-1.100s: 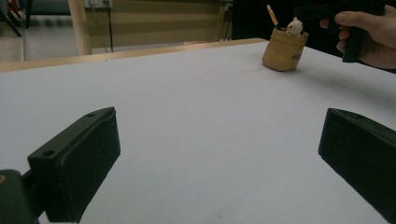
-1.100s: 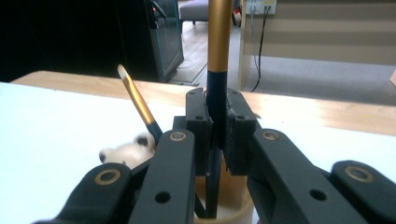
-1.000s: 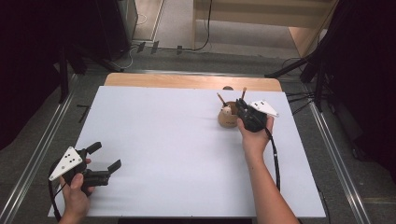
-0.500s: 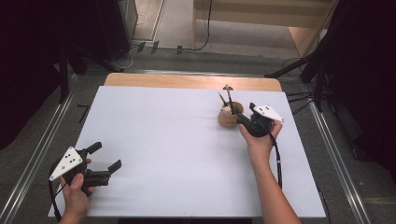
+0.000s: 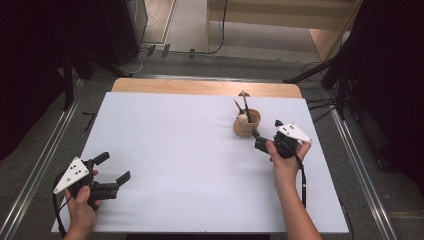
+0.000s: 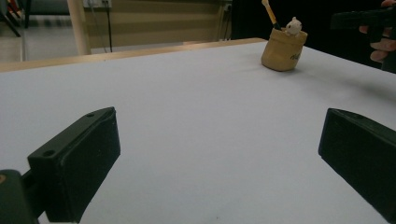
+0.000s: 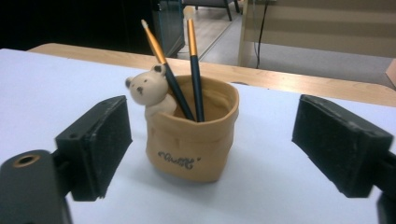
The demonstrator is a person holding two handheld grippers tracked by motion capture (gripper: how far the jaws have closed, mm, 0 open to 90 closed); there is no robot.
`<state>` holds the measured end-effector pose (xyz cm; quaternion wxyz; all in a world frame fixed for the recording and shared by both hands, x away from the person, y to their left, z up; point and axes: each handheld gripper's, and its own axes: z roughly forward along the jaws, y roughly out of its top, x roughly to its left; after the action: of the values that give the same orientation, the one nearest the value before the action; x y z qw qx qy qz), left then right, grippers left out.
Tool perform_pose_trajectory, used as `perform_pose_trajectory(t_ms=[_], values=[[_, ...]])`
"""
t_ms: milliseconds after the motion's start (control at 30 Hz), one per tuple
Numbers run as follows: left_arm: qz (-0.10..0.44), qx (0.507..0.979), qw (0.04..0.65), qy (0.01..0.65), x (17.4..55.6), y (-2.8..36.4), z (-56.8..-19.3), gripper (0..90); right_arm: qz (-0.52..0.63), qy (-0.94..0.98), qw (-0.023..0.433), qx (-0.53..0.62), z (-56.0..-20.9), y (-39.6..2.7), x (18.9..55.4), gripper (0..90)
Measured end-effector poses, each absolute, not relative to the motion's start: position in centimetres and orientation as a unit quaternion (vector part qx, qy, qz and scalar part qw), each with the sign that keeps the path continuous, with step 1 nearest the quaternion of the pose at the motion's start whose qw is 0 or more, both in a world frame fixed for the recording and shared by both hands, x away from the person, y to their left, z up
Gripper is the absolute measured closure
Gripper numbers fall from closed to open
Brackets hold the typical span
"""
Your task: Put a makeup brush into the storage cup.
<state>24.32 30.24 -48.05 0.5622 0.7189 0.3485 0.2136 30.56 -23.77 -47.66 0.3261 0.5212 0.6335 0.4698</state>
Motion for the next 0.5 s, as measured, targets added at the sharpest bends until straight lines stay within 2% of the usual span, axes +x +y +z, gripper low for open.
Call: perform_pose_trajectory(t_ms=[133,500], values=[[0.213,0.72,0.562,0.348,24.3,30.2,-48.1,0.0,0.472,0.636,0.314,0.524,-47.8,-24.0,29.7,3.7],[0.213,0.718,0.563,0.349,24.3,30.2,-48.0,0.0,0.48,0.64,0.308,0.514,-48.0,-24.5,27.3,0.0]])
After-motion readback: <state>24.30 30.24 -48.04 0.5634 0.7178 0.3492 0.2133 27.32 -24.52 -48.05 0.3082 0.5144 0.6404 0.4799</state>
